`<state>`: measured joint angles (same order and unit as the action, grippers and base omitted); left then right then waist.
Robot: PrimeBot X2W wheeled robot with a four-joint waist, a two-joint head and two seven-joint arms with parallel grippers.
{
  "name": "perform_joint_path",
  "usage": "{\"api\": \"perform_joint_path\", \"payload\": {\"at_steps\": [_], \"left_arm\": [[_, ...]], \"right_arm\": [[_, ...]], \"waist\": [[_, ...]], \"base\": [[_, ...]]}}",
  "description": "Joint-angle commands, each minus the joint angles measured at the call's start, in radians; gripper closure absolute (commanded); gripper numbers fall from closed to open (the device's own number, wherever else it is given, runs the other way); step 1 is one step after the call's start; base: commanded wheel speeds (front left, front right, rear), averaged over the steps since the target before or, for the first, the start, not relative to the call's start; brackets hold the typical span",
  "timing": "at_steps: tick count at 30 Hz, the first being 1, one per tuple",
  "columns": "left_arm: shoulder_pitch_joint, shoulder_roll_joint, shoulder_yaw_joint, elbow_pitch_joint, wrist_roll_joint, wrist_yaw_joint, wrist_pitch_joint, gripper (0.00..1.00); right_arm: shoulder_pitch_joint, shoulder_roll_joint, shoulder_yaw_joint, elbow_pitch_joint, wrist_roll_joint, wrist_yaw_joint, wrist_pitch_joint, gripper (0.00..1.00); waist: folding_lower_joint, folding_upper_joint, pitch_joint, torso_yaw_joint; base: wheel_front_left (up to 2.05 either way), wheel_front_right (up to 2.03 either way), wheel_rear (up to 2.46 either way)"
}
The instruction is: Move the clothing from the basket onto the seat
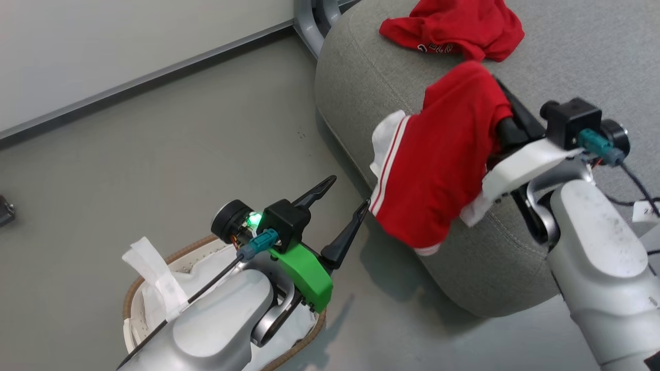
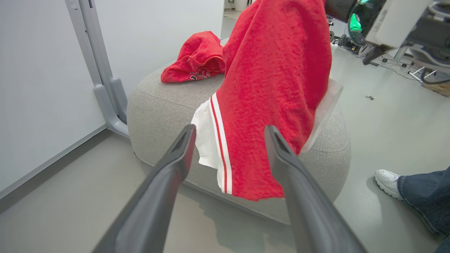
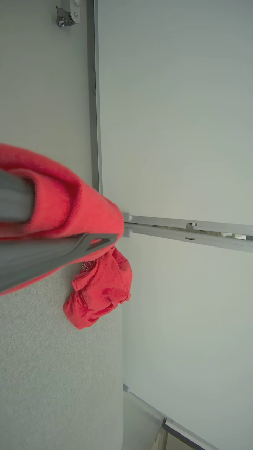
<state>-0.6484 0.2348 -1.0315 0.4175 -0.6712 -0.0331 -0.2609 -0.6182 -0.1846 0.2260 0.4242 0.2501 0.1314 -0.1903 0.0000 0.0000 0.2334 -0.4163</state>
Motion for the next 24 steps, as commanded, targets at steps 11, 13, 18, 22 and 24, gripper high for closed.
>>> {"api": "perform_joint_path", "payload": {"at_steps": [11,13,18,22,24], "left_arm": [[-0.094,0.056,0.022,-0.109,0.044,0.048,0.034,0.00],[-0.109,0.061,0.022,-0.134,0.054,0.057,0.042,0.00],[-0.147,0.074,0.024,-0.188,0.081,0.075,0.061,0.00],[-0.161,0.080,0.033,-0.222,0.079,0.087,0.069,0.00],[-0.170,0.082,0.032,-0.239,0.086,0.089,0.072,0.00]], "right_arm": [[-0.440,-0.150,-0.039,0.104,0.105,-0.001,0.173,1.00],[-0.518,-0.191,-0.061,0.123,0.095,-0.001,0.200,1.00],[-0.696,-0.301,-0.117,0.175,0.055,-0.001,0.256,1.00],[-0.777,-0.374,-0.150,0.201,-0.012,-0.001,0.288,1.00],[-0.794,-0.398,-0.176,0.221,-0.041,-0.001,0.297,1.00]], "waist": [[0.0000,0.0000,0.200,0.119],[0.0000,0.0000,0.231,0.142],[0.0000,0.0000,0.303,0.206],[0.0000,0.0000,0.356,0.247],[0.0000,0.0000,0.381,0.263]], "base": [[0.00,0.00,0.00],[0.00,0.00,0.00],[0.00,0.00,0.00],[0.00,0.00,0.00],[0.00,0.00,0.00]]}}
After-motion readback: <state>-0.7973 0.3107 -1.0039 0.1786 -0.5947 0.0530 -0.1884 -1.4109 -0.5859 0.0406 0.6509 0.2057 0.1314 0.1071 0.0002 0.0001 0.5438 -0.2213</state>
